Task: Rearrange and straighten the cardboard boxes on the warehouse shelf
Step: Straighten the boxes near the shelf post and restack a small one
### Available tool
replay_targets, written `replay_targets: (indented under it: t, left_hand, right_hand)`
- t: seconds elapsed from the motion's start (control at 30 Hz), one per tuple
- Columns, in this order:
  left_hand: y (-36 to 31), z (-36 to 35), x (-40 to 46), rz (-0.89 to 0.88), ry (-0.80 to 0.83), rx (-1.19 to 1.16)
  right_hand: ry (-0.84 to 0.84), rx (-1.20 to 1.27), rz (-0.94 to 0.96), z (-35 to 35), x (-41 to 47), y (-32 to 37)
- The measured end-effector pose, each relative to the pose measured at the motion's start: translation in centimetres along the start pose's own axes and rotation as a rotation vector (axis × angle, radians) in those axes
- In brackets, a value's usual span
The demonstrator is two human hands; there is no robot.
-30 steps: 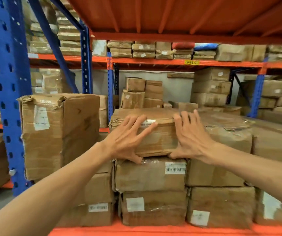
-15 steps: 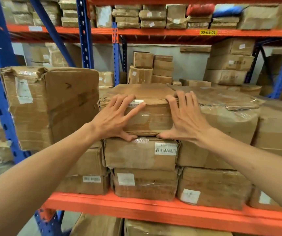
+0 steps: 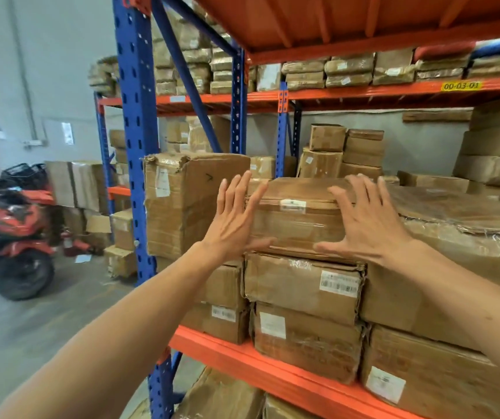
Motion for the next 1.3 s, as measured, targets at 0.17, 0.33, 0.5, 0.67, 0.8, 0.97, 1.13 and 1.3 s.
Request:
replay_targets:
  t: [0.17, 0.33, 0.5, 0.67, 0.8, 0.97, 1.13, 1.3]
  left_hand:
    - [7.4, 3.0, -0.1, 0.45, -0.213, -0.137]
    - [15.4, 2.8, -1.8, 0.868, -0.157, -0.383]
    - [19.1, -0.7, -5.2, 0.934, 0.099, -0.489]
    - [19.5, -2.8, -5.9, 0.833, 0.098, -0.396]
    - [19.8, -3.0, -5.4, 0.748, 0.081, -0.36]
    - [20.0, -1.9, -4.0, 0.44, 0.047, -0.298]
    - [19.6, -0.5, -1.5, 0.105, 0.094, -0.116]
    - [19.7, 0.4, -1.2, 0.064, 0.124, -0.111]
  right_hand:
    - [-0.064, 0.07, 0.108, 3.7, 5.8, 4.1]
    - [-0.09, -0.01, 0.32, 7.7, 14.8, 11.7]
    - [-0.043, -0.169, 0.519, 9.4, 23.0, 19.7]
    - [0.167, -0.403, 0.612, 8.3, 28.2, 24.8]
    - [0.217, -0.499, 0.587, 8.6, 29.2, 25.9]
    - [0.216, -0.515, 0.498, 8.7, 26.0, 22.7]
    - [0.107, -0.354, 0.241, 6.4, 20.3, 18.6]
    - [0.062, -0.35, 0.211, 6.4, 19.5, 18.7]
Point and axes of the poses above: each hand's wrist, its own x-axis towards the middle knuckle, its own z-axis out of the back of the hand, y = z × x, the point moved 3 cm from there along x, towards the middle knuckle, and after that the axes turned 12 degrees about z, right-handed, at the moved point
